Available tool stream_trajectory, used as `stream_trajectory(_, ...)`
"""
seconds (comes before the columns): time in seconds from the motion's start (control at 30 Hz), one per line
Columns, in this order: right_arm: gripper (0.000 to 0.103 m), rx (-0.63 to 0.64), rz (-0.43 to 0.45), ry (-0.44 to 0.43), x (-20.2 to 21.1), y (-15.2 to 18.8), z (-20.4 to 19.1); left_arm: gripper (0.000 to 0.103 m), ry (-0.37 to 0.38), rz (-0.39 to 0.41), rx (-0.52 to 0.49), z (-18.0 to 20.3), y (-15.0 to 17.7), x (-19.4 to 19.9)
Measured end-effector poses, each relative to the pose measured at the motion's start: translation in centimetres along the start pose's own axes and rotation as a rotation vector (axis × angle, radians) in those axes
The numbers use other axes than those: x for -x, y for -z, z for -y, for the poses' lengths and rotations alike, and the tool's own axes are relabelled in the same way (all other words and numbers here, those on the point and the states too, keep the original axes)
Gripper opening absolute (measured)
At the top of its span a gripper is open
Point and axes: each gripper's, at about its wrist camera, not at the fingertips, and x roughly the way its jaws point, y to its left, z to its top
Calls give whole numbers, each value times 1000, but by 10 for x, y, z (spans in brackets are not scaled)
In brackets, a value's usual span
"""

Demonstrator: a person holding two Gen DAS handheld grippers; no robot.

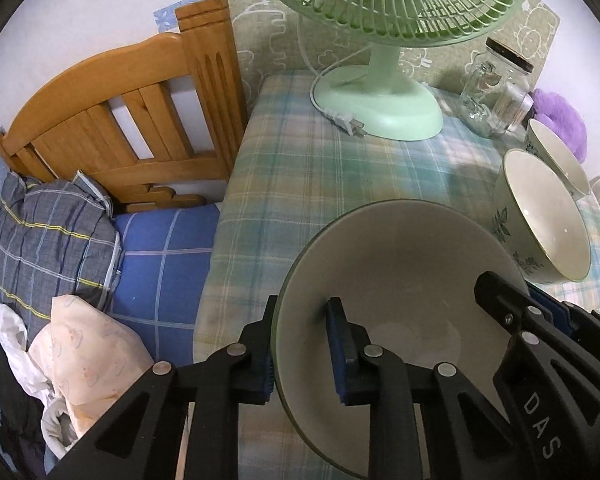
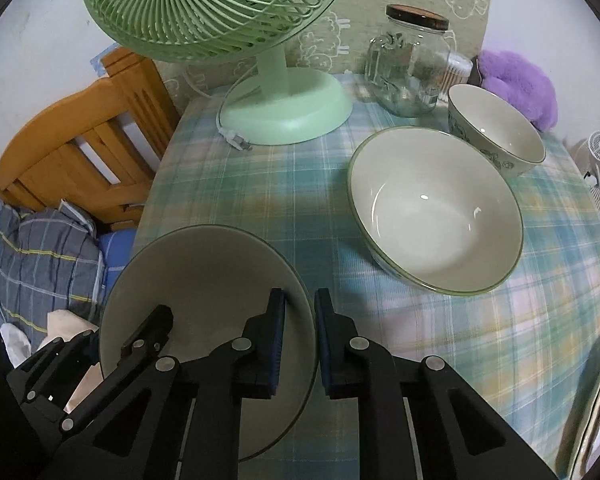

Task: Organize plates and bowls
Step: 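Grasp the rim of the large white bowl with both grippers, then carry the white bowl with both grippers beside the plate stack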

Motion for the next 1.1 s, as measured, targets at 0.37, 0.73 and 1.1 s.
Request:
stream_trajectory(0.37, 18, 30, 16, -8, 38, 19, 22, 20, -1, 24, 11, 24, 20, 38)
stream_trajectory(0.73, 18, 63, 18, -31, 88, 59, 74, 20, -9, 26, 29, 77, 64, 81)
stream_trajectory(1.1, 18, 65, 0, -2, 123, 104, 150, 20, 13, 4, 14, 153, 112, 105)
